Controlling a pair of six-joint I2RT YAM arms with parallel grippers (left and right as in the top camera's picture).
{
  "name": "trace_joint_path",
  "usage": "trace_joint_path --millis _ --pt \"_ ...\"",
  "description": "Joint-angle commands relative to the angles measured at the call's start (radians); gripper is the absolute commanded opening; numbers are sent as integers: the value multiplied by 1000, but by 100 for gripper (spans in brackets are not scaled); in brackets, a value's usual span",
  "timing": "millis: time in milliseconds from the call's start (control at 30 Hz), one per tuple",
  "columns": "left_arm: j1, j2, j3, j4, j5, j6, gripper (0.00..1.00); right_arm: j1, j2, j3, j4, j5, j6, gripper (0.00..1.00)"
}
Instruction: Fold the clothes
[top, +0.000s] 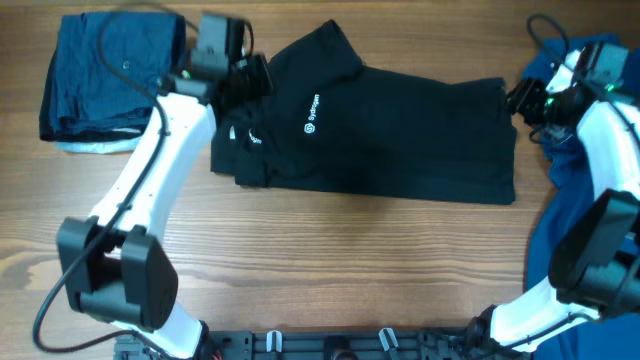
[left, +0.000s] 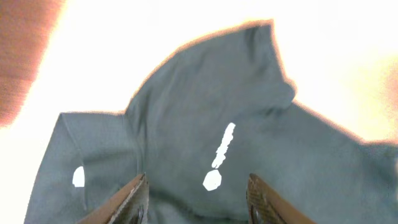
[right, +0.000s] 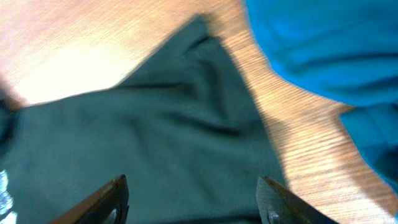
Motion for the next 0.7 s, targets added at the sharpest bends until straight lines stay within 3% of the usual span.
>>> trace_joint_path --millis 0,67,100,233,367,500,667 --pt "8 -18 127 -130 -43 24 4 53 -60 91 -161 -121 -145 45" --pt "9 -17 129 -217 -72 24 4 123 -65 90 -249 -127 -192 14" --pt "9 -14 129 -247 -106 24 4 169 -64 86 -278 -126 -211 6" --pt "48 -13 129 -319 -192 18 4 419 -61 68 -293 -122 -287 4" --pt "176 -10 128 -358 -183 -83 4 601 -41 67 -254 -58 -295 4" --pt "332 6 128 -366 -53 -94 4 735 9 67 -182 -55 -303 4" --pt "444 25 128 -367 12 -94 4 890 87 67 -84 -27 -423 4"
